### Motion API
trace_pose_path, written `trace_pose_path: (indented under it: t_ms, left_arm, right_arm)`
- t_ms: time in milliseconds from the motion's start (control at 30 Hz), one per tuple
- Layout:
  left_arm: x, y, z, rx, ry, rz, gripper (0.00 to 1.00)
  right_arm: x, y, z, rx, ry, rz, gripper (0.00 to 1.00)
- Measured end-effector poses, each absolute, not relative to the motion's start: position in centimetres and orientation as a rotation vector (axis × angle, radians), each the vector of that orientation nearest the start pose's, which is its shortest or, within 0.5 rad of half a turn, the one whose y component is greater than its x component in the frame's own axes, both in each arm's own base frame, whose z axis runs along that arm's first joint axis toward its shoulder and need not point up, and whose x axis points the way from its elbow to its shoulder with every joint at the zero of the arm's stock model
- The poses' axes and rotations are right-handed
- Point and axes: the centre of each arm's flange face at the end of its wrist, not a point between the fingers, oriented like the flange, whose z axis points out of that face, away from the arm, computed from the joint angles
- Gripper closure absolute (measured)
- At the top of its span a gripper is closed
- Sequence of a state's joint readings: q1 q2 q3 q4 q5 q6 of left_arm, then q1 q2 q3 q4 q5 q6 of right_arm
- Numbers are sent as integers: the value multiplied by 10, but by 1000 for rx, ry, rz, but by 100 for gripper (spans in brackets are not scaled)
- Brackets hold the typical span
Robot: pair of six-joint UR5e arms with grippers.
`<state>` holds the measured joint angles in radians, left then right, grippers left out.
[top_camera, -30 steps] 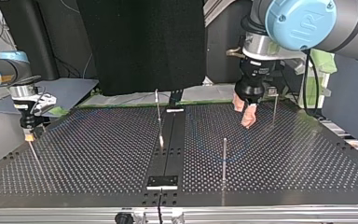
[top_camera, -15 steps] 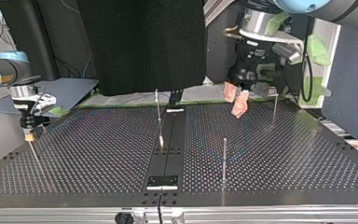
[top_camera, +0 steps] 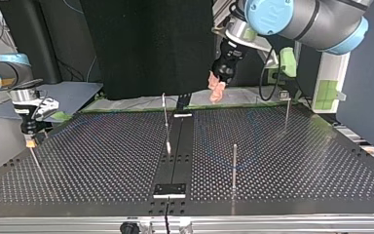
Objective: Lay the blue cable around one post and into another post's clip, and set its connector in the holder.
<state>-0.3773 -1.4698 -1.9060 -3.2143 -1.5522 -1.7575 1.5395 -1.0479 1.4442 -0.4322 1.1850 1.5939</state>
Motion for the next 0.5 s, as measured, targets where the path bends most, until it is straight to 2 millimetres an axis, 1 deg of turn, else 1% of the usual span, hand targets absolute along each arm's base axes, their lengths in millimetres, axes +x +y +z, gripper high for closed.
trace_pose_path:
  t_ms: [167, 367, 500]
  left_arm:
    - [321, -286, 331, 240, 1934, -423, 0]
    - [317, -286, 287, 221, 1988, -391, 0]
    - [313, -282, 270, 197, 1999, -377, 0]
  right_arm:
    - [150, -675, 283, 1434, -1008, 1492, 0]
    - [150, -675, 283, 1434, -1008, 1492, 0]
    - [150, -675, 283, 1434, -1008, 1492, 0]
